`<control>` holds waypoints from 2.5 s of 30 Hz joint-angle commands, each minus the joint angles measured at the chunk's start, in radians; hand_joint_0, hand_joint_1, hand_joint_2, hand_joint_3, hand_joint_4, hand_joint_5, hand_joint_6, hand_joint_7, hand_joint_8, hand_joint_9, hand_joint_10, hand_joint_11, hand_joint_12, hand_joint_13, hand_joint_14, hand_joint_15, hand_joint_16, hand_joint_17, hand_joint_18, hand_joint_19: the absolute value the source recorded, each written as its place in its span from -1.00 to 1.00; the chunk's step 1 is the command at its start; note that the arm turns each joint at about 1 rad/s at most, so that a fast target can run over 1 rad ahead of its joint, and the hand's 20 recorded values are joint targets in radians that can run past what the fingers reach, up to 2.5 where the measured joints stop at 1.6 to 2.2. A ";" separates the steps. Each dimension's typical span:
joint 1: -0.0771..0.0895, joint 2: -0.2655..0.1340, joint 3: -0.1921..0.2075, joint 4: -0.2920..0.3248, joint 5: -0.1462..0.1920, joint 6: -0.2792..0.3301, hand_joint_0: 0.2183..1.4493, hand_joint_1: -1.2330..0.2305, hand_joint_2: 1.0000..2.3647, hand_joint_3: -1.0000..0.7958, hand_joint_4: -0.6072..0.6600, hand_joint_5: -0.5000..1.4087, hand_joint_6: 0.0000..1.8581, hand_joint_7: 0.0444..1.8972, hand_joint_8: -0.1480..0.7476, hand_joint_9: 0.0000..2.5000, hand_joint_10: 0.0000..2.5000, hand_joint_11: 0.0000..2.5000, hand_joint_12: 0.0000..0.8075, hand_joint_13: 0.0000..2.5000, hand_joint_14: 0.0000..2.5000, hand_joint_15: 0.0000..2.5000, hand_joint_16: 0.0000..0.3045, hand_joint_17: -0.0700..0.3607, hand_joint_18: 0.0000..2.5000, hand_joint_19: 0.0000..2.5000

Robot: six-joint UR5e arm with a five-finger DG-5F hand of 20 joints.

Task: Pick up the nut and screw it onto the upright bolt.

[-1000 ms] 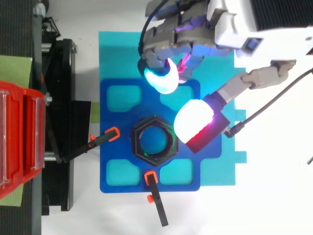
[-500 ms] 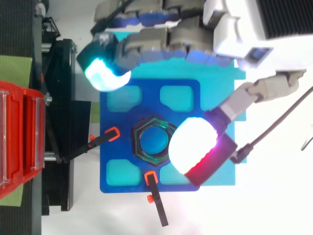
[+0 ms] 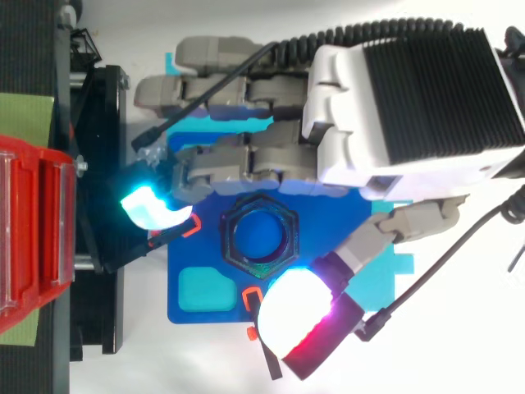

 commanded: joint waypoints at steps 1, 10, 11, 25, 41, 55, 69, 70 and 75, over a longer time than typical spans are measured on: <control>0.005 -0.003 0.000 -0.002 0.001 0.009 -0.61 0.66 -1.00 -0.44 0.14 -0.65 -0.46 -0.40 -0.27 -0.78 -1.00 -1.00 -0.18 -0.99 -1.00 -1.00 -0.66 -0.13 -1.00 -1.00; 0.017 -0.003 -0.001 -0.062 0.001 0.009 -0.60 0.65 -1.00 -0.44 0.26 -0.64 -0.46 -0.14 -0.22 -0.80 -1.00 -1.00 -0.18 -1.00 -1.00 -1.00 -0.66 -0.13 -1.00 -1.00; 0.017 -0.003 -0.001 -0.065 0.001 0.009 -0.61 0.64 -1.00 -0.44 0.27 -0.65 -0.46 -0.13 -0.21 -0.80 -1.00 -1.00 -0.17 -1.00 -1.00 -1.00 -0.66 -0.13 -1.00 -1.00; 0.016 -0.003 -0.001 -0.084 -0.002 0.008 -0.58 0.48 -1.00 -0.44 0.37 -0.64 -0.46 0.09 -0.08 -0.64 -1.00 -1.00 -0.22 -0.87 -1.00 -1.00 -0.74 -0.26 -1.00 -1.00; -0.013 -0.003 -0.001 -0.105 -0.008 -0.012 -0.55 0.36 -1.00 -0.44 0.36 -0.57 -0.46 0.36 -0.04 -0.52 -1.00 -1.00 -0.28 -0.79 -1.00 -1.00 -0.79 -0.34 -1.00 -1.00; -0.042 -0.003 -0.001 -0.105 -0.026 -0.055 -0.52 0.24 -1.00 -0.44 0.20 -0.45 -0.40 0.39 -0.11 -0.21 -1.00 -1.00 -0.42 -0.57 -1.00 -1.00 -0.85 -0.43 -0.80 -1.00; -0.070 -0.002 -0.001 -0.102 -0.045 -0.061 -0.52 0.26 -1.00 -0.44 0.24 -0.46 -0.46 0.42 -0.19 -0.01 -1.00 -0.94 -0.53 -0.45 -1.00 -1.00 -0.88 -0.49 -0.66 -1.00; -0.070 -0.002 -0.001 -0.100 -0.048 -0.061 -0.53 0.28 -1.00 -0.44 0.28 -0.49 -0.46 0.32 -0.16 -0.06 -1.00 -0.94 -0.50 -0.47 -1.00 -1.00 -0.87 -0.47 -0.68 -1.00; -0.073 -0.003 -0.001 -0.093 -0.060 -0.061 -0.57 0.35 -1.00 -0.44 0.32 -0.61 -0.46 -0.09 -0.13 -0.27 -1.00 -1.00 -0.33 -0.62 -1.00 -1.00 -0.81 -0.37 -0.82 -1.00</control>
